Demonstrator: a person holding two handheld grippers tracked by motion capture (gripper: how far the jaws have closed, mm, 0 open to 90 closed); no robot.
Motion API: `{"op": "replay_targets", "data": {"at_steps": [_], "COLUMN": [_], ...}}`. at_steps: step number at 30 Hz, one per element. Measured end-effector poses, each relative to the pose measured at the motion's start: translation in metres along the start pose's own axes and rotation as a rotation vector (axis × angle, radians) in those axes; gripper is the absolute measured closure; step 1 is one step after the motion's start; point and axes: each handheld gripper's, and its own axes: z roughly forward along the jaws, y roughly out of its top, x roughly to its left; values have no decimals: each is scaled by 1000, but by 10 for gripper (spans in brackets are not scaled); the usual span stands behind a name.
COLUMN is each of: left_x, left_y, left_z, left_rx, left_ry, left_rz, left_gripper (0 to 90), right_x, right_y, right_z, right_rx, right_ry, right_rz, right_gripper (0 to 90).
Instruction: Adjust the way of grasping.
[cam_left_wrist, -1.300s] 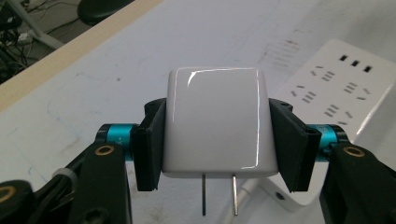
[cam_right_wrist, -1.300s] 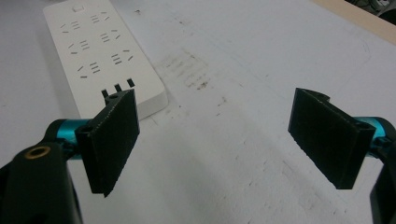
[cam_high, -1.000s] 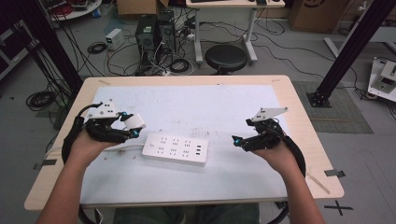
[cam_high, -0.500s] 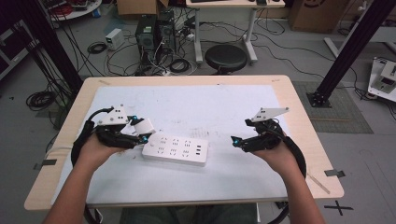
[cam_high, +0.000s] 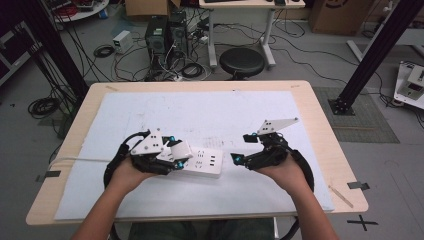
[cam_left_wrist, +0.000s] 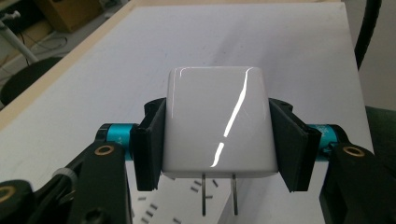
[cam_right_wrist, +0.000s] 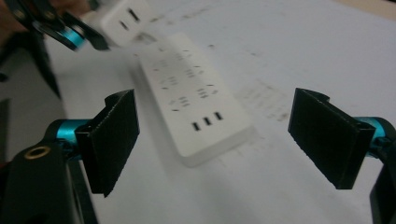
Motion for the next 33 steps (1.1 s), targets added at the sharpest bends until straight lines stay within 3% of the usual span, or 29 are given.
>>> {"op": "replay_targets", "data": {"at_steps": [8,17,23,28,30,33], "left_x": [-30,-49,-59,-63,-64,-64], "left_y": [-2,-4,-6,-6,-7,-8], "left_z": [23,37,40,42,42,42], "left_rx": [-11,-15,-58,-74,-82,-86], "left_ry": [26,58,81,86,80,87], "left_rz": [143,273,330,346,352,349], "left_gripper": [425,426,426,425,425,425], "right_x": [12,17,19,22,21,21], "right_y": [-5,-14,-19,-21,-22,-23], "right_z": [26,47,56,64,70,76], "right_rx": [2,-16,-12,1,-6,-19], "right_ry": [170,289,345,354,392,424], "right_rz": [86,197,246,268,306,330], "right_gripper": [167,167,167,168,248,287]}}
